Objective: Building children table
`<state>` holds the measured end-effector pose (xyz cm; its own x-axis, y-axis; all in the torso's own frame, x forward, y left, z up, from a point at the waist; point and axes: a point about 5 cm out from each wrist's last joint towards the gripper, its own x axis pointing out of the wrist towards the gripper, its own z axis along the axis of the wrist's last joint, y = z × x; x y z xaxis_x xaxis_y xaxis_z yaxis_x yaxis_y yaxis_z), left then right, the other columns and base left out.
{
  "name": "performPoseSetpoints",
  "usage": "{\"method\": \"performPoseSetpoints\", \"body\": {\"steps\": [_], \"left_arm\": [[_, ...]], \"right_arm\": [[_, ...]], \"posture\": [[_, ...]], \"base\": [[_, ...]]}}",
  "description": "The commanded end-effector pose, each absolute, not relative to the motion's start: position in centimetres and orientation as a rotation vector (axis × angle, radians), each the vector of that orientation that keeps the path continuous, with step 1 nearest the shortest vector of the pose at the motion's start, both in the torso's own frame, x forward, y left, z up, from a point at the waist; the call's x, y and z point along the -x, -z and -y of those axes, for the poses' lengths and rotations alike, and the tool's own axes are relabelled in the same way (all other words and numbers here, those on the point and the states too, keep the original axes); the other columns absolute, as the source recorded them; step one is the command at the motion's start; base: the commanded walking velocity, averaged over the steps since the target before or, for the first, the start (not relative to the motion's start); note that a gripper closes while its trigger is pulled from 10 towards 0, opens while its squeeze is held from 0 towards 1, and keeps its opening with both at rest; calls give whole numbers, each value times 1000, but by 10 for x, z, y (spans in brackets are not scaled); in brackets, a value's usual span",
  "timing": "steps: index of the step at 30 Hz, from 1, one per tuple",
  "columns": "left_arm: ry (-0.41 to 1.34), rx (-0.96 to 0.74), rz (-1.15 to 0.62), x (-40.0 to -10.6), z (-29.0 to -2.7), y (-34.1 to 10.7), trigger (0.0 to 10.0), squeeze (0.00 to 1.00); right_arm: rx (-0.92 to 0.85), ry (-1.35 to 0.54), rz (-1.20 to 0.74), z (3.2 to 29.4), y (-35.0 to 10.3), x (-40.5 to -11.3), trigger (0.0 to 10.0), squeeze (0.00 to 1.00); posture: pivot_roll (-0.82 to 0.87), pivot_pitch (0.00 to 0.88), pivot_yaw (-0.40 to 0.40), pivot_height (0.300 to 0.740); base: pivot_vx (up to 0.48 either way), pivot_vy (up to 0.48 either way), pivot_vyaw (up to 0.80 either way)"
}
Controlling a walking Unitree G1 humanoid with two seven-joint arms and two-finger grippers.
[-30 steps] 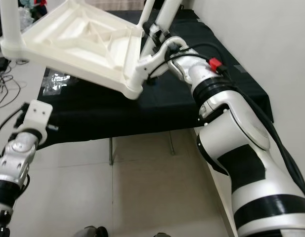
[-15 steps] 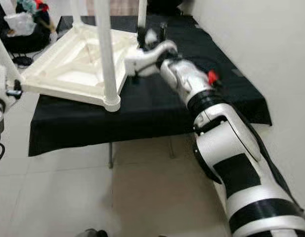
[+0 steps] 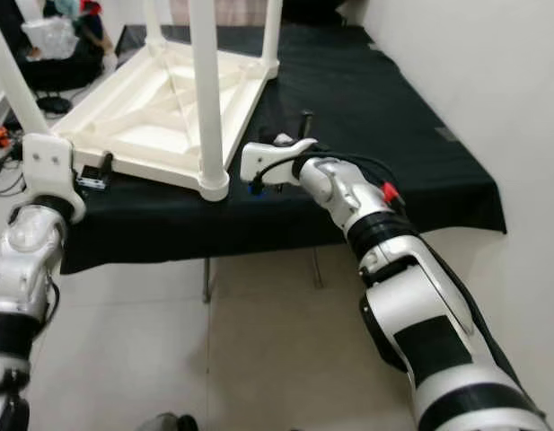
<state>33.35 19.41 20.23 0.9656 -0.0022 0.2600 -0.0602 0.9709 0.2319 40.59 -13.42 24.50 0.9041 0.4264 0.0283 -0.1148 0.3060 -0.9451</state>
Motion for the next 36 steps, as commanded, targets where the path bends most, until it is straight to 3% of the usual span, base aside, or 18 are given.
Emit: {"method": "performPoseSetpoints", "body": {"steps": [1,2,6,18,21,25,36], "left_arm": [[2,-240,286,-329,-182,-206,10000,0],[31,-227,287,-320,-172,-202,10000,0],[48,-246,241,-310,-163,-185,10000,0],[89,-233,251,-301,-157,-199,10000,0],[-7,-278,253,-295,-177,-207,10000,0],[-37,-256,234,-293,-182,-206,10000,0],[66,-175,194,-279,-141,-198,10000,0]], "right_arm": [[1105,-360,295,134,-246,-404,10000,0],[978,-342,291,138,-245,-401,10000,0],[793,-286,280,148,-239,-390,10000,0],[685,-303,290,139,-240,-372,10000,0],[639,-331,302,130,-240,-362,10000,0],[580,-320,316,129,-243,-355,10000,0],[283,-297,241,119,-234,-337,10000,0]], "posture": [[-15,91,-34,740],[-11,87,-33,740],[-11,72,-25,740],[5,67,-19,740],[20,67,-22,740],[14,78,-24,740],[20,86,-24,740]], "base": [[0,0,0],[0,0,0],[0,0,0],[0,0,0],[0,0,0],[0,0,0],[0,0,0]]}}
